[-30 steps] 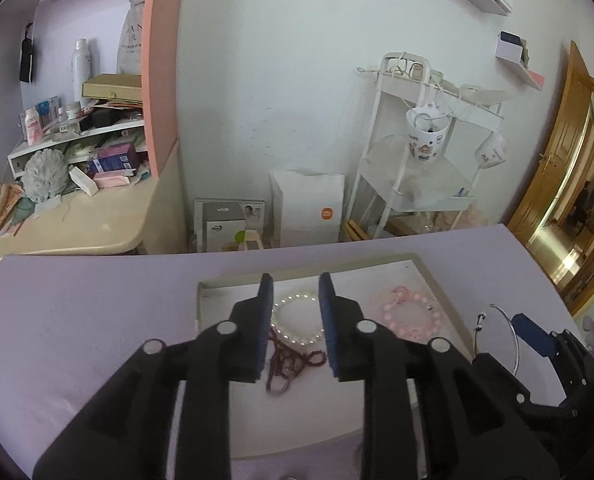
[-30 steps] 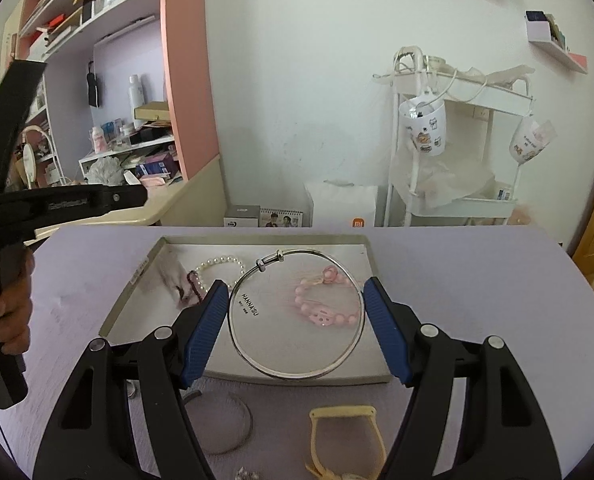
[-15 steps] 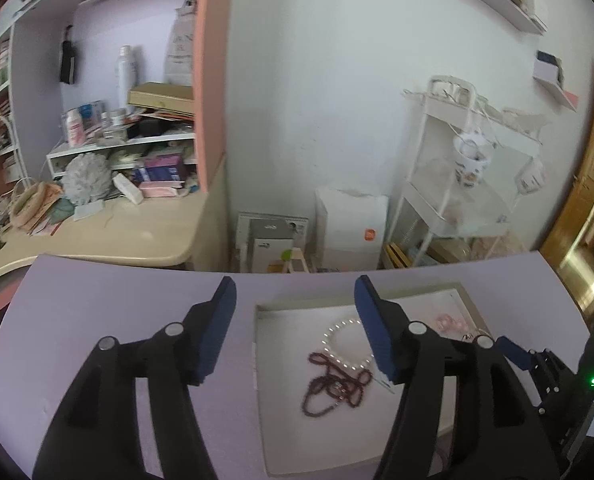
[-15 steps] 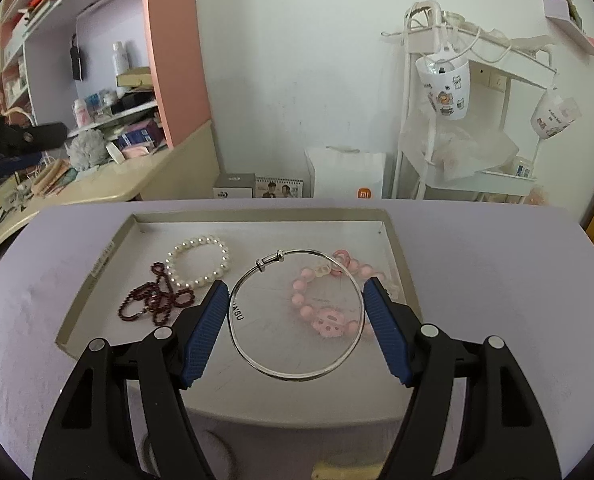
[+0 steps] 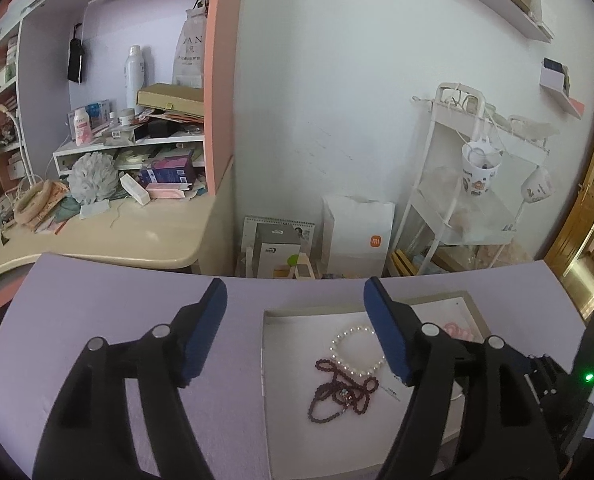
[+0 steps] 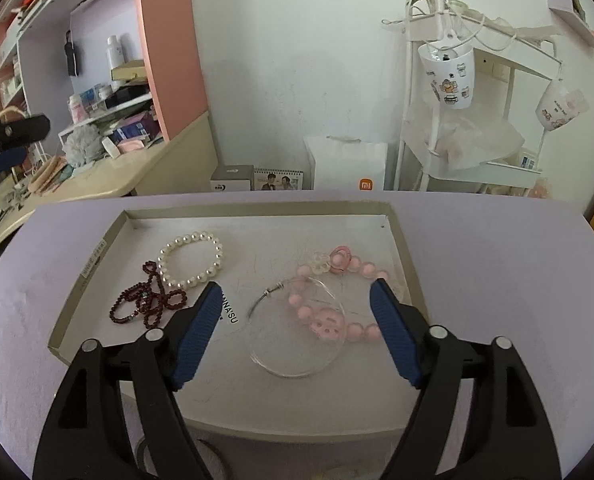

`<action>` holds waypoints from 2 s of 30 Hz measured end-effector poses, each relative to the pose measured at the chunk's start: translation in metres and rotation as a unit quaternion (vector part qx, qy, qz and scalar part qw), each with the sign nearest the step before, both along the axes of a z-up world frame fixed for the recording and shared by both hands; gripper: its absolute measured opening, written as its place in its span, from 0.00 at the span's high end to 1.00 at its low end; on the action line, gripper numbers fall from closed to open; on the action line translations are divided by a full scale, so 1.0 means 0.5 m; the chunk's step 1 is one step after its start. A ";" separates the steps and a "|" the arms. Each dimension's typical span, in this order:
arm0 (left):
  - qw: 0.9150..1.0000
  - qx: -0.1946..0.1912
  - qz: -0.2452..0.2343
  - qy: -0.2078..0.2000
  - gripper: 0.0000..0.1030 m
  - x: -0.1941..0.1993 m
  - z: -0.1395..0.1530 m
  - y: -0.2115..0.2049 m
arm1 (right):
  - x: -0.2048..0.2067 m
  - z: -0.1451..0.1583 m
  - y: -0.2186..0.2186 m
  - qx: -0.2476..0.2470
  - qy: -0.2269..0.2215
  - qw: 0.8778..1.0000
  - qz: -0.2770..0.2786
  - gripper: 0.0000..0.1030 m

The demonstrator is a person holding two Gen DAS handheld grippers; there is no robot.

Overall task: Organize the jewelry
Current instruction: 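Open the left tool over the tray while the right tool releases the bangle there, then withdraw both tools from the tray, then lower the right tool onto the pearl stud earring and close it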

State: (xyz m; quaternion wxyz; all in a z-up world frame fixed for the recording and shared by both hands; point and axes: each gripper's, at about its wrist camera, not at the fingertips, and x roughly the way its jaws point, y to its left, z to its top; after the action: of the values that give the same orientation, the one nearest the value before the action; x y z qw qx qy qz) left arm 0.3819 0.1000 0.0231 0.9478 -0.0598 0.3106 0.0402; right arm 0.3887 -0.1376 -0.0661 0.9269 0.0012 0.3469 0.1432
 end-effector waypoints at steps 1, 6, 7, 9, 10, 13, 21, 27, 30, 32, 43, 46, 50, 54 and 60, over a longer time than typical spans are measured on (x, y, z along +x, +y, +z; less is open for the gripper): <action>1.000 0.003 -0.001 -0.002 0.30 -0.003 0.002 -0.003 | -0.005 0.003 -0.004 0.004 -0.001 1.000 -0.003 0.24; 1.000 0.011 -0.004 -0.011 0.29 -0.024 0.017 -0.014 | -0.033 0.019 -0.027 0.018 -0.004 1.000 -0.010 0.24; 1.000 0.011 -0.004 -0.013 0.29 -0.028 0.020 -0.015 | -0.040 0.022 -0.031 0.019 -0.005 1.000 -0.011 0.24; 1.000 0.014 -0.003 -0.019 0.29 -0.042 0.030 -0.018 | -0.056 0.028 -0.041 0.023 -0.007 1.000 -0.014 0.24; 1.000 0.015 -0.003 -0.022 0.29 -0.050 0.036 -0.020 | -0.061 0.030 -0.043 0.024 -0.008 1.000 -0.015 0.24; 0.999 0.017 -0.002 -0.029 0.27 -0.072 0.048 -0.028 | -0.087 0.037 -0.057 0.028 -0.014 0.999 -0.016 0.24; 0.999 0.020 0.004 -0.037 0.24 -0.149 0.056 -0.053 | -0.161 0.039 -0.082 0.034 -0.022 0.999 -0.014 0.24; 0.999 0.024 0.005 -0.034 0.24 -0.206 0.045 -0.078 | -0.218 0.031 -0.106 0.041 -0.025 0.999 -0.010 0.24; 0.999 0.024 0.005 -0.034 0.24 -0.234 0.039 -0.091 | -0.247 0.028 -0.116 0.041 -0.027 0.999 -0.007 0.24; 0.999 0.023 0.007 -0.035 0.23 -0.257 0.032 -0.099 | -0.266 0.024 -0.123 0.041 -0.028 0.999 -0.004 0.24; 0.999 0.029 0.022 -0.017 0.18 -0.362 -0.022 -0.118 | -0.373 -0.011 -0.126 0.037 -0.027 0.999 0.023 0.24; 0.999 0.031 0.022 -0.015 0.17 -0.386 -0.034 -0.120 | -0.393 -0.021 -0.120 0.035 -0.027 0.999 0.029 0.25; 0.999 0.028 0.024 -0.011 0.17 -0.414 -0.049 -0.116 | -0.415 -0.032 -0.109 0.029 -0.027 0.999 0.038 0.27; 0.999 0.019 0.029 -0.013 0.15 -0.442 -0.062 -0.107 | -0.428 -0.044 -0.093 0.024 -0.024 0.998 0.049 0.29; 0.999 0.004 0.051 -0.017 0.15 -0.483 -0.080 -0.076 | -0.427 -0.055 -0.061 0.020 -0.013 0.997 0.068 0.37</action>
State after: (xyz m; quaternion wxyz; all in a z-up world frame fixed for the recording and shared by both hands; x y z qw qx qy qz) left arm 0.1405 0.0618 -0.0167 0.9500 -0.0724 0.2907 0.0884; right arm 0.1753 -0.1681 -0.0934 0.9192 -0.0053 0.3311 0.2130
